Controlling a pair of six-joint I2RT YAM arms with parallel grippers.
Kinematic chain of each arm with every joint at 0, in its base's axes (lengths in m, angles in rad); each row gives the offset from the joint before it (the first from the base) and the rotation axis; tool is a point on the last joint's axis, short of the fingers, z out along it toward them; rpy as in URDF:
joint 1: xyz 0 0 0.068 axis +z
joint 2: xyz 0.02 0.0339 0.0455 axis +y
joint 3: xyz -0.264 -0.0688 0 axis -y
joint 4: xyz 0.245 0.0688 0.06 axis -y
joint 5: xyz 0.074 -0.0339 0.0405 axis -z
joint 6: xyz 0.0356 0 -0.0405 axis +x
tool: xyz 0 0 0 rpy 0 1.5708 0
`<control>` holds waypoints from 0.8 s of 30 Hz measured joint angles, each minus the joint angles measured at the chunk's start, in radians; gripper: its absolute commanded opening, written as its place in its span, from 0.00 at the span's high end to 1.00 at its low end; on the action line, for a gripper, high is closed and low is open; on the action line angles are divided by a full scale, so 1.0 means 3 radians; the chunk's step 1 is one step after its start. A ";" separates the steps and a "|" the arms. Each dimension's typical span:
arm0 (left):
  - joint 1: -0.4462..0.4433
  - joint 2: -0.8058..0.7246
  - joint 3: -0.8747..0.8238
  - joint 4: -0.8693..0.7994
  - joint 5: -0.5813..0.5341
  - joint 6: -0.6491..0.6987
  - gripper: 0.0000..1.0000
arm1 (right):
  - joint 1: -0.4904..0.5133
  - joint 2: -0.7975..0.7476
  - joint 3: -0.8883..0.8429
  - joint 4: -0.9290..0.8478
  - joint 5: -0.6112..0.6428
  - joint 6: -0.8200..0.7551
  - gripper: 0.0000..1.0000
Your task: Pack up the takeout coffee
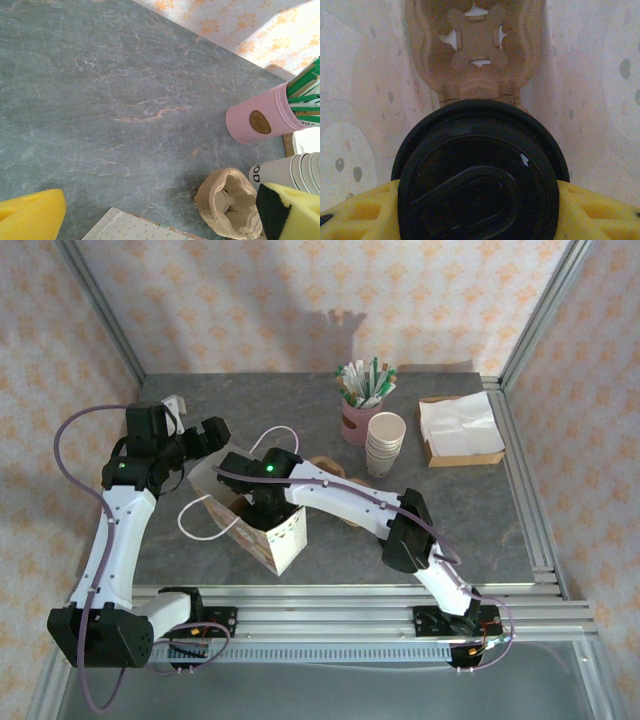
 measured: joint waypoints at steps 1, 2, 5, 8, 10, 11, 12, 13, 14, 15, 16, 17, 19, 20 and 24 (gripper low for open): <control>-0.0001 0.0000 0.0000 0.0000 0.0000 0.0000 0.01 | 0.0001 -0.0005 -0.0011 0.0008 0.0001 -0.0001 0.54; 0.0000 0.0000 0.0000 -0.0001 -0.0001 0.0000 0.01 | 0.0004 -0.0010 -0.0027 0.0018 0.0005 -0.0009 0.54; -0.0001 0.0000 0.0000 -0.0001 -0.0001 0.0000 0.01 | 0.0009 -0.0019 -0.0051 0.0037 0.0010 -0.0011 0.54; -0.0001 0.0000 0.0000 0.0000 -0.0001 0.0000 0.01 | 0.0010 -0.0019 -0.0057 0.0037 0.0010 -0.0014 0.54; -0.0001 0.0000 0.0000 -0.0001 -0.0001 0.0000 0.01 | 0.0011 -0.0019 -0.0057 0.0036 0.0010 -0.0023 0.54; -0.0001 0.0000 0.0000 -0.0001 -0.0001 0.0000 0.01 | 0.0013 -0.0018 -0.0060 0.0036 0.0010 -0.0024 0.54; -0.0001 0.0000 0.0000 -0.0001 -0.0001 0.0000 0.01 | 0.0014 -0.0018 -0.0064 0.0034 0.0011 -0.0024 0.54; -0.0001 0.0000 0.0000 0.0000 -0.0003 0.0000 0.01 | 0.0015 -0.0018 -0.0070 0.0036 0.0013 -0.0025 0.54; -0.0001 0.0000 0.0000 -0.0001 -0.0003 0.0000 0.01 | 0.0015 -0.0018 -0.0079 0.0037 0.0010 -0.0029 0.54; -0.0001 0.0000 0.0000 -0.0001 -0.0003 0.0000 0.01 | 0.0017 -0.0018 -0.0088 0.0038 0.0010 -0.0036 0.54; -0.0001 0.0000 0.0000 -0.0001 -0.0003 0.0001 0.01 | 0.0019 -0.0018 -0.0103 0.0047 0.0010 -0.0038 0.54; 0.0000 0.0000 0.0000 -0.0001 -0.0005 0.0000 0.01 | 0.0022 -0.0018 -0.0121 0.0057 0.0010 -0.0038 0.54; -0.0001 0.0000 0.0000 -0.0001 -0.0013 0.0001 0.01 | 0.0028 -0.0018 -0.0160 0.0065 0.0011 -0.0039 0.54; 0.0000 0.0000 0.0000 -0.0001 -0.0013 0.0001 0.01 | 0.0033 -0.0018 -0.0173 0.0069 0.0014 -0.0041 0.54; 0.0000 -0.0001 0.0000 -0.0001 -0.0013 0.0001 0.01 | 0.0050 -0.0043 -0.0229 0.0104 0.0037 -0.0041 0.55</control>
